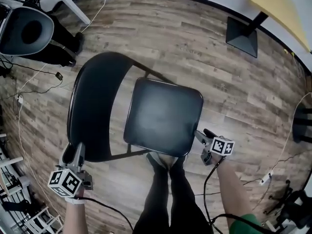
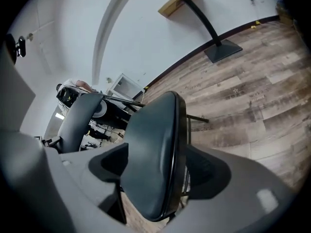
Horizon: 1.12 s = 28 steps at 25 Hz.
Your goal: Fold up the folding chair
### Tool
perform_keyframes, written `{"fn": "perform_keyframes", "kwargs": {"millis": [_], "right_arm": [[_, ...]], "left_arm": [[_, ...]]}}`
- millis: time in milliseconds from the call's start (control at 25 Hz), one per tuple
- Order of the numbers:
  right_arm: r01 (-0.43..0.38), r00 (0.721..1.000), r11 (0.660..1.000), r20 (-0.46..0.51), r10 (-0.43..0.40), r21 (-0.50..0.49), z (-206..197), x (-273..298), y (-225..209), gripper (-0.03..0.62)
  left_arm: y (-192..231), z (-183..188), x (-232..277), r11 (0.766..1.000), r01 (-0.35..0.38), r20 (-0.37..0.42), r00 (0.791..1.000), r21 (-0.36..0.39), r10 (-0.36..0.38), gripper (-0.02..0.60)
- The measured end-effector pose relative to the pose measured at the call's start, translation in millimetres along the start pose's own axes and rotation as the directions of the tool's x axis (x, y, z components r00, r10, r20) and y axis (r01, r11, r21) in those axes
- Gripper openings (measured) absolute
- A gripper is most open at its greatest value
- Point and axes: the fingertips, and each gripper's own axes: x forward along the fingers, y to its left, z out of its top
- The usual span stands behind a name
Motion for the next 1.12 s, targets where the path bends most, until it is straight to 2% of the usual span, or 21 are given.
{"fn": "perform_keyframes", "kwargs": {"millis": [80, 360, 600, 720, 760, 880, 920, 1000, 1120], "right_arm": [[-0.028, 0.999, 0.999, -0.019, 0.028, 0.022, -4.4, 12.9, -9.7, 0.365], [-0.121, 0.992, 0.988, -0.027, 0.124, 0.092, -4.5, 48.9, -27.3, 0.391], [-0.205, 0.976, 0.951, -0.029, 0.217, 0.233, -5.5, 73.3, -35.6, 0.394], [-0.250, 0.963, 0.943, -0.041, 0.265, 0.218, -5.3, 86.9, -32.1, 0.394], [-0.241, 0.965, 0.944, -0.051, 0.259, 0.227, -8.1, 91.0, -32.6, 0.394], [-0.115, 0.984, 0.964, -0.105, 0.143, 0.240, -16.1, 99.5, -44.6, 0.394], [-0.100, 0.986, 0.970, -0.109, 0.127, 0.223, -15.3, 101.7, -45.4, 0.388], [-0.106, 0.987, 0.977, -0.100, 0.126, 0.183, -13.9, 103.0, -43.6, 0.387], [-0.139, 0.985, 0.975, -0.073, 0.153, 0.175, -12.4, 101.2, -36.7, 0.387]], "left_arm": [[-6.3, 1.4, 2.4, 1.000, -0.005, 0.006, 1.000, 0.027, 0.004, 0.199], [-11.6, 6.3, 4.3, 0.999, -0.045, -0.006, 0.999, 0.019, 0.045, 0.198], [-9.7, 8.1, 7.6, 0.998, -0.047, 0.003, 0.999, 0.032, 0.047, 0.199], [-7.8, 6.4, 9.5, 0.998, -0.048, 0.007, 0.999, 0.027, 0.048, 0.199], [-6.8, 5.7, 9.6, 0.998, -0.049, 0.009, 0.999, 0.027, 0.049, 0.199], [-5.4, 5.0, 10.1, 0.998, -0.054, 0.013, 0.998, 0.027, 0.054, 0.199], [-5.4, 4.7, 10.1, 0.998, -0.056, 0.011, 0.998, 0.026, 0.056, 0.199], [-5.3, 3.4, 9.4, 0.998, -0.058, 0.002, 0.998, 0.022, 0.058, 0.199], [-5.5, 3.1, 8.3, 0.998, -0.054, -0.010, 0.998, 0.015, 0.054, 0.199]]}}
